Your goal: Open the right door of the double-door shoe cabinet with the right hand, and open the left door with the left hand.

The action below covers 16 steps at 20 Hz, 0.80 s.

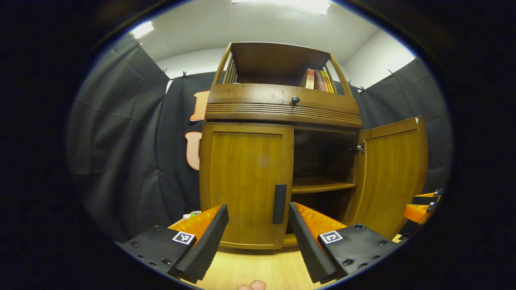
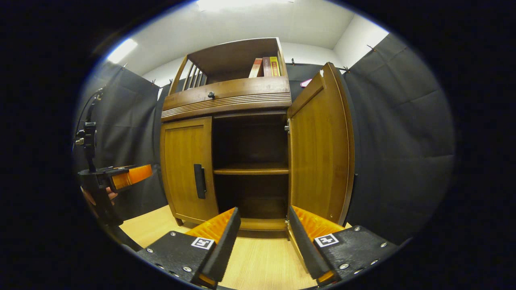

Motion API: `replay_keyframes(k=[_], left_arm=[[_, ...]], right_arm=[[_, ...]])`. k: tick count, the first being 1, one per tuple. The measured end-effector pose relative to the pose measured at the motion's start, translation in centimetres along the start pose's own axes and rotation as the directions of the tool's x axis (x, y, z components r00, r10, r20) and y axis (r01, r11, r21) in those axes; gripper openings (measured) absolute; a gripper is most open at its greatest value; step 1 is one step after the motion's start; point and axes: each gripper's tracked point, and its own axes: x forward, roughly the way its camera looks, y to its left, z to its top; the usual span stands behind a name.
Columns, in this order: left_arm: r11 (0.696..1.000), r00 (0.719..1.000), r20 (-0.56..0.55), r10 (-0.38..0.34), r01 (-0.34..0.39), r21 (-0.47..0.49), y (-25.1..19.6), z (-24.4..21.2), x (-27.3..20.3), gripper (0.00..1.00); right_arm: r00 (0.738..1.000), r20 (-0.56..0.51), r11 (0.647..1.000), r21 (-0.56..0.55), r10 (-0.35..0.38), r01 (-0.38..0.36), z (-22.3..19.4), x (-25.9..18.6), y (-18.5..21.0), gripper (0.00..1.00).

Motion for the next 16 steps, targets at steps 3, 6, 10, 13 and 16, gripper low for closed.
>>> replay_keyframes(k=[3,6,10,13,16], left_arm=[[0.999,1.0,0.008,-0.03,0.03,-0.018,-1.3,0.2,1.9,0.97],[0.998,0.998,0.018,-0.065,0.065,-0.01,-2.8,-0.1,4.9,0.94],[0.995,0.995,-0.024,-0.093,0.093,-0.023,-3.8,-3.4,9.4,0.96],[0.997,0.995,-0.064,-0.074,0.074,0.003,-4.0,-5.6,13.6,0.95],[0.998,0.99,-0.13,-0.053,0.054,0.008,-3.9,-8.4,16.9,0.95]], right_arm=[[1.0,-0.005,1.0,0.017,-0.003,0.004,-0.1,0.1,0.0,0.79],[1.0,0.0,0.999,0.044,0.003,-0.003,0.1,0.2,0.1,0.92],[1.0,0.018,0.999,0.036,-0.006,0.005,0.8,-0.2,0.3,1.0],[0.999,0.021,1.0,0.007,-0.029,0.029,1.3,-0.5,0.0,1.0],[0.999,0.025,0.999,0.008,-0.043,0.043,1.5,-1.0,-0.3,1.0]])
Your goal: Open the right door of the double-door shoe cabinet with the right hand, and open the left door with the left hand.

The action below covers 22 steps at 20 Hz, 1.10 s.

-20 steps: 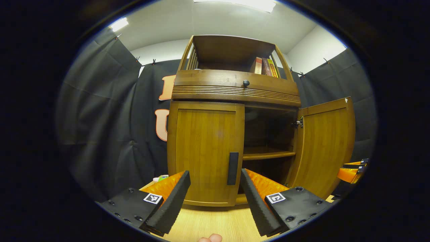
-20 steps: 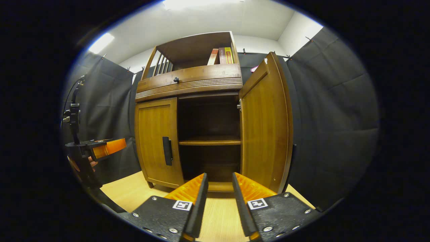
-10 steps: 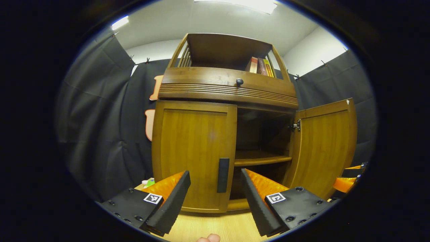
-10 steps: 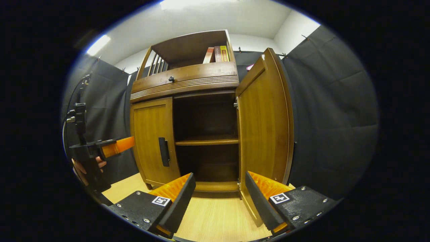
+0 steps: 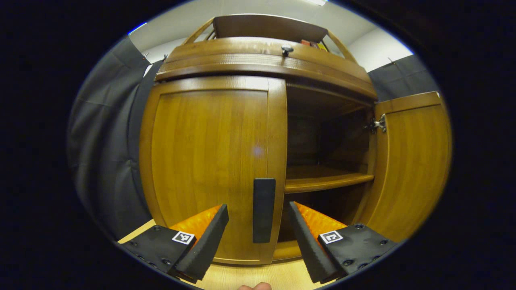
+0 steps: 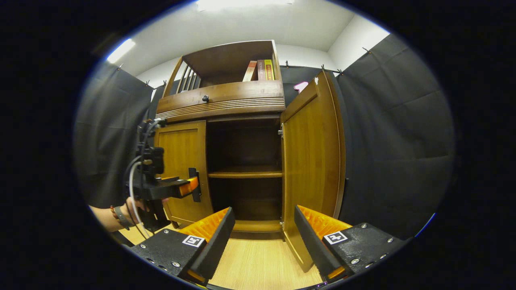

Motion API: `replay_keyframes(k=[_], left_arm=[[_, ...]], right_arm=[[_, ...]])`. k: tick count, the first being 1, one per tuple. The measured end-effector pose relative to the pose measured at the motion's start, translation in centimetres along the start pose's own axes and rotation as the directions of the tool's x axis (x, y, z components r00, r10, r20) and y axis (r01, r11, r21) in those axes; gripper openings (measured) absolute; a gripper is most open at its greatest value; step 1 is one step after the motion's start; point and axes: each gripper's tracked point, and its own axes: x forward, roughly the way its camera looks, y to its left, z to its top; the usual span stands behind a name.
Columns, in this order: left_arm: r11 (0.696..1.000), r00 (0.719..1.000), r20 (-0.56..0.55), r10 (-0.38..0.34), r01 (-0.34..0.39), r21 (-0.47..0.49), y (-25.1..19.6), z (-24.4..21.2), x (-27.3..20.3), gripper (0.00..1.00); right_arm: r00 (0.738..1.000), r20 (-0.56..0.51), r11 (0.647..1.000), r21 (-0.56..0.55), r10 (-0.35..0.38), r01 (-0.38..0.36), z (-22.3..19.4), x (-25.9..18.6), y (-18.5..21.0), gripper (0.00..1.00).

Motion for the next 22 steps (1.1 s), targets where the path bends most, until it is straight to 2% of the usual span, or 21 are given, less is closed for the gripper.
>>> replay_keyframes(k=[5,7,12,13,17,19,21,22], left_arm=[[0.999,0.998,-0.045,0.036,-0.035,0.017,0.4,-2.5,3.0,0.95],[0.999,0.999,-0.032,0.043,-0.042,0.035,0.5,-2.5,3.6,0.96],[0.999,1.0,-0.01,0.011,-0.01,0.044,-0.3,-1.9,4.1,0.97],[0.999,1.0,-0.01,0.012,-0.012,0.043,-0.3,-1.9,4.1,0.97],[0.999,1.0,-0.01,0.015,-0.014,0.051,-0.3,-1.8,4.3,0.98],[1.0,1.0,-0.008,0.007,-0.007,0.022,-0.7,-1.9,4.3,0.95],[1.0,1.0,-0.017,-0.008,0.008,-0.019,-1.7,-2.1,4.4,0.82],[1.0,1.0,-0.031,0.0,-0.001,-0.023,-2.0,-2.5,4.2,0.75]], right_arm=[[0.999,-0.018,0.999,0.009,-0.043,0.043,-0.4,-0.1,-1.4,1.0],[0.998,-0.02,0.998,0.019,-0.054,0.054,-0.2,-0.1,-1.8,1.0],[0.998,-0.029,0.998,0.026,-0.058,0.059,-0.4,0.2,-2.3,1.0],[0.998,-0.03,0.998,0.022,-0.057,0.058,-0.4,0.3,-2.3,0.92],[0.998,-0.032,0.999,0.015,-0.049,0.049,-0.5,0.4,-2.1,0.92],[0.998,-0.032,0.999,0.016,-0.045,0.045,-0.5,0.4,-1.9,0.92],[0.999,-0.036,0.999,0.01,-0.04,0.041,-0.6,0.3,-1.7,0.92],[0.998,-0.038,0.999,0.001,-0.044,0.044,-0.7,0.3,-1.9,1.0]])
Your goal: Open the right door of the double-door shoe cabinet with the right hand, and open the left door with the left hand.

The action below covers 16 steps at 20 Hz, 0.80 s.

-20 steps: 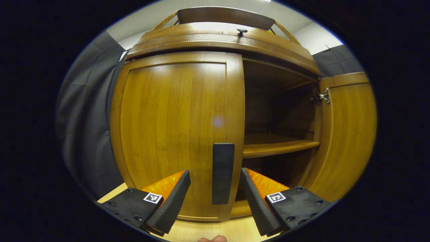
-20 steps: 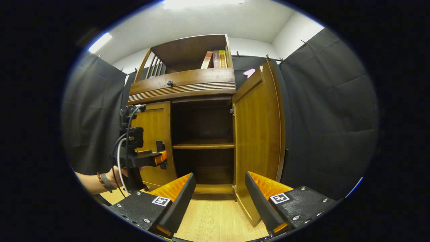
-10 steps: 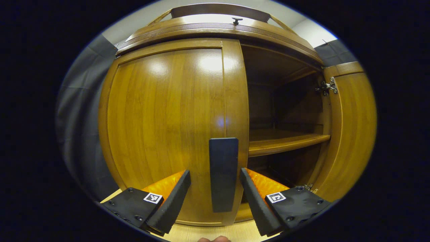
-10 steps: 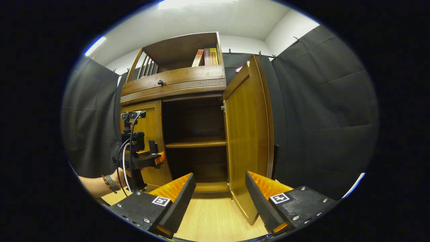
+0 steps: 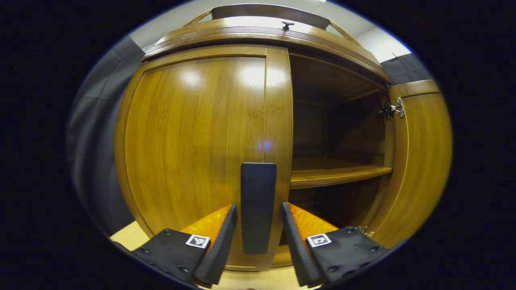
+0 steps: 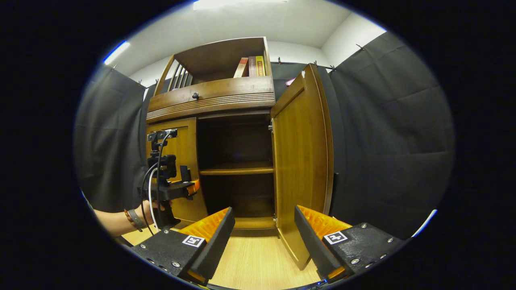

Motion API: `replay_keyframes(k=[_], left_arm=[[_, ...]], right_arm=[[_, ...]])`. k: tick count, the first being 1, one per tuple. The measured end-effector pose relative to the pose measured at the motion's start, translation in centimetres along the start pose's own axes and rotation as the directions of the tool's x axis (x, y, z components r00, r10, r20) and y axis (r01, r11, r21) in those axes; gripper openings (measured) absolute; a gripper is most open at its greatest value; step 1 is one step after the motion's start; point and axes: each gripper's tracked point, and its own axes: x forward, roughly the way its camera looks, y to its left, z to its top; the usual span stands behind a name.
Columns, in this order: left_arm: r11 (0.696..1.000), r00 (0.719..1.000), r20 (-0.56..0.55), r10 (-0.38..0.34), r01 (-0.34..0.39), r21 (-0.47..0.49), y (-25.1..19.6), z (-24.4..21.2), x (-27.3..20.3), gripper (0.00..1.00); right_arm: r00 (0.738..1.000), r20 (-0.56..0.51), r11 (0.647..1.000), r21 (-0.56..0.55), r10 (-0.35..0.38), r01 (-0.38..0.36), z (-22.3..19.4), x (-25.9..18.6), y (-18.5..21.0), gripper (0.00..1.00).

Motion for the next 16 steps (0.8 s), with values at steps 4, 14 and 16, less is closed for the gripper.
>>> replay_keyframes(k=[4,14,16], left_arm=[[1.0,1.0,0.01,0.021,-0.021,0.007,1.2,0.0,-0.7,0.47],[1.0,0.999,-0.036,0.022,-0.022,0.016,1.5,-0.2,-3.1,0.29],[0.999,0.999,-0.041,0.024,-0.023,0.024,1.8,-0.4,-5.5,0.29]], right_arm=[[1.0,-0.006,1.0,-0.023,-0.007,0.007,-0.1,-0.4,-0.3,0.92],[0.999,-0.013,0.998,-0.04,0.047,-0.047,-0.6,-1.0,1.7,0.92],[0.998,-0.012,0.997,-0.034,0.063,-0.063,-0.7,-0.8,2.3,0.92]])
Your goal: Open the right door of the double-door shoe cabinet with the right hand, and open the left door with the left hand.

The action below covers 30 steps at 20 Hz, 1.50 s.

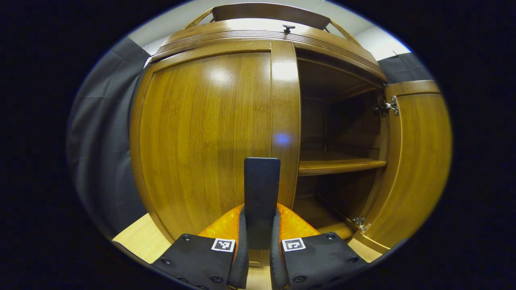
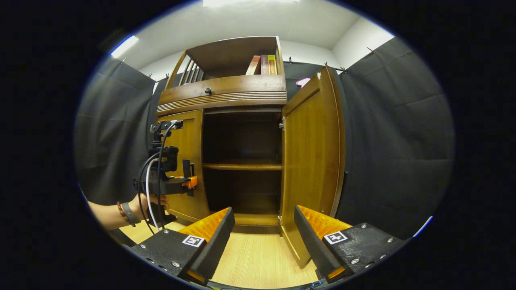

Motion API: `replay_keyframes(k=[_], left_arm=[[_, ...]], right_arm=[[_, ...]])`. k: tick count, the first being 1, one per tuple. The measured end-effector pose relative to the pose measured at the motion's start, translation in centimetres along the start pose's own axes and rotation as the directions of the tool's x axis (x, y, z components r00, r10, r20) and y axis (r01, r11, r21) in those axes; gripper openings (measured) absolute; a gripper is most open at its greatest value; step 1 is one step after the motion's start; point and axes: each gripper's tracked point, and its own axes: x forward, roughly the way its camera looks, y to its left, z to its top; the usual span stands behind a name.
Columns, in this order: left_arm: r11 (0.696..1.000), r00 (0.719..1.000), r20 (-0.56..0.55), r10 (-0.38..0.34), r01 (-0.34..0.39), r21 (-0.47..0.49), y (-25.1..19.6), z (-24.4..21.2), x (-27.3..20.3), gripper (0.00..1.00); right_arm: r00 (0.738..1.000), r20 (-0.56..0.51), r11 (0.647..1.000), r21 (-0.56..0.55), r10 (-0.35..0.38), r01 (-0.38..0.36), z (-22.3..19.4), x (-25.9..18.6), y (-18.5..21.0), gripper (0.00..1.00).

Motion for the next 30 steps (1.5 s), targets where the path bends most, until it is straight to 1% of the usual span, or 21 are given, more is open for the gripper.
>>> replay_keyframes(k=[2,5,9,12,15,17,19,21,24,25,28,29,30], left_arm=[[1.0,1.0,-0.006,0.001,-0.001,0.013,0.5,-0.1,-2.1,0.28],[1.0,1.0,-0.018,-0.001,0.001,-0.003,1.6,-0.1,-5.1,0.29],[1.0,1.0,-0.011,-0.005,0.005,0.006,3.3,-0.2,-7.9,0.28],[1.0,1.0,-0.016,0.01,-0.011,-0.014,4.5,-0.2,-9.6,0.29],[0.999,0.999,-0.03,0.042,-0.042,0.002,6.5,-0.3,-11.6,0.29],[0.997,0.997,-0.038,0.072,-0.073,-0.006,7.8,-0.1,-12.9,0.29],[0.993,0.993,-0.037,0.114,-0.115,-0.018,9.5,-0.2,-14.4,0.28],[0.985,0.985,-0.013,0.172,-0.172,-0.032,11.8,-0.2,-16.0,0.27],[0.977,0.978,0.027,0.209,-0.207,-0.053,14.7,0.2,-17.7,0.21],[0.975,0.976,0.038,0.216,-0.214,-0.054,15.5,0.2,-18.2,0.17],[0.965,0.964,0.058,0.26,-0.256,-0.059,19.3,0.6,-19.3,0.18],[0.965,0.965,0.047,0.26,-0.257,-0.061,20.3,0.3,-19.4,0.13],[0.971,0.97,0.062,0.234,-0.23,-0.066,20.3,0.6,-19.4,0.07]], right_arm=[[1.0,0.004,1.0,0.014,0.019,-0.019,0.1,0.0,0.7,0.92],[0.999,0.011,0.999,0.02,0.043,-0.043,0.0,-0.2,1.9,0.92],[0.998,-0.004,0.998,0.012,0.065,-0.065,-0.7,0.1,3.1,0.92],[0.997,-0.015,0.997,0.012,0.075,-0.075,-0.9,0.4,3.9,0.92],[0.996,-0.02,0.996,0.008,0.083,-0.083,-1.2,0.4,4.7,0.92],[0.996,-0.021,0.996,0.001,0.086,-0.086,-1.2,0.5,5.1,0.92],[0.995,-0.017,0.996,-0.001,0.095,-0.095,-1.2,0.6,5.3,0.92],[0.994,-0.018,0.994,-0.003,0.105,-0.105,-1.4,0.9,5.7,0.92],[0.992,-0.024,0.992,-0.003,0.127,-0.127,-1.4,1.4,6.3,0.92],[0.991,-0.026,0.991,-0.003,0.134,-0.135,-1.5,1.4,6.5,0.92],[0.988,-0.033,0.989,-0.003,0.15,-0.15,-1.7,2.0,7.2,0.92],[0.988,-0.034,0.988,-0.003,0.153,-0.153,-1.7,2.2,7.4,0.92],[0.987,-0.035,0.988,-0.001,0.157,-0.157,-1.8,2.1,7.6,0.92]])
